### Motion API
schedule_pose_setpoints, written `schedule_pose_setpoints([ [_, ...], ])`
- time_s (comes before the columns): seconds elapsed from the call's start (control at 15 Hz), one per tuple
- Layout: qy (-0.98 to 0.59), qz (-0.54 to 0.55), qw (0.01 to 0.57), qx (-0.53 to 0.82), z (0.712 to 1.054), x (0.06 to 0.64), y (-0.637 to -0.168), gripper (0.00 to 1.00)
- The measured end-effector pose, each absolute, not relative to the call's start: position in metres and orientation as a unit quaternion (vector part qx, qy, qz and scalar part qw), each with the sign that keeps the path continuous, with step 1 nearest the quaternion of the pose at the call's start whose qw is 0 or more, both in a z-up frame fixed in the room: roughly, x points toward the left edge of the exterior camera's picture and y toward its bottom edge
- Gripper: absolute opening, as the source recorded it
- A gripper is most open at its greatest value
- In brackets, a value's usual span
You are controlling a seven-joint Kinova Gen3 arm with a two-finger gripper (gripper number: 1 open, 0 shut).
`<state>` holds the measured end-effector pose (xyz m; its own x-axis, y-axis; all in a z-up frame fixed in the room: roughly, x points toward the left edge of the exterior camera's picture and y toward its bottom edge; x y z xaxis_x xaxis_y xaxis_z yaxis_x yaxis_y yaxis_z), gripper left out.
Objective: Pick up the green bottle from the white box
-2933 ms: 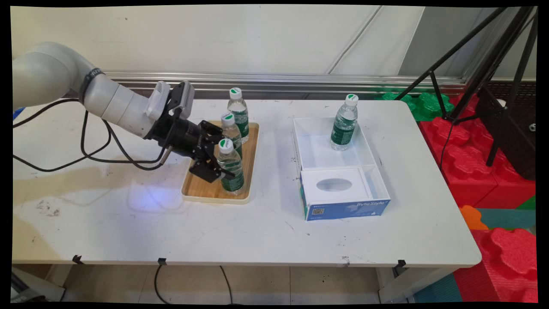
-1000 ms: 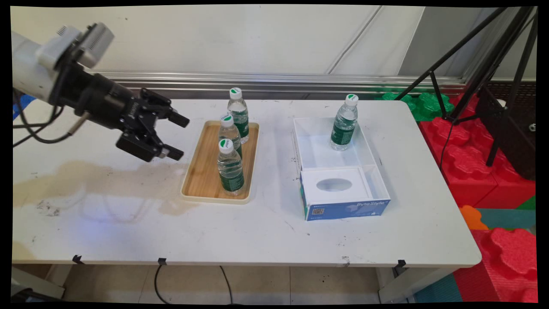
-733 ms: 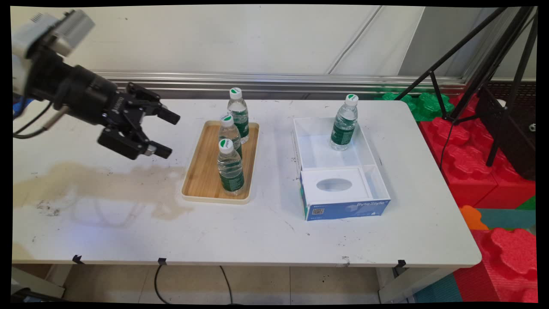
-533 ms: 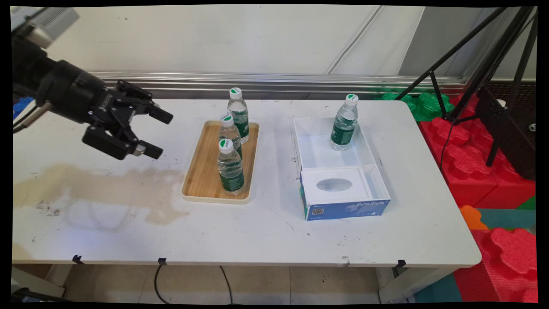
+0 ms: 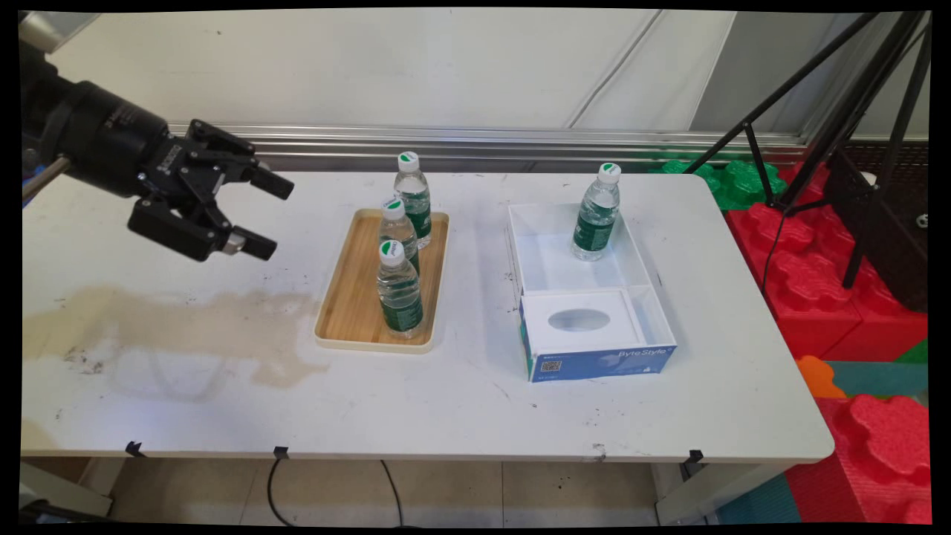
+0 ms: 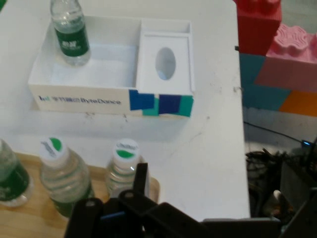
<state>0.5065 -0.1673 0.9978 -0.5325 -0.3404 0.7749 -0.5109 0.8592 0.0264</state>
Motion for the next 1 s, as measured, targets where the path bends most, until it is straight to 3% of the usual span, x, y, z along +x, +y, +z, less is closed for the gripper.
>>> schedule_pose_setpoints([
  [0.53, -0.852, 0.156, 0.430, 0.253, 1.010, 0.472, -0.227, 1.00],
  [1.0, -0.852, 0.176, 0.430, 0.240, 0.997, 0.424, -0.290, 1.00],
])
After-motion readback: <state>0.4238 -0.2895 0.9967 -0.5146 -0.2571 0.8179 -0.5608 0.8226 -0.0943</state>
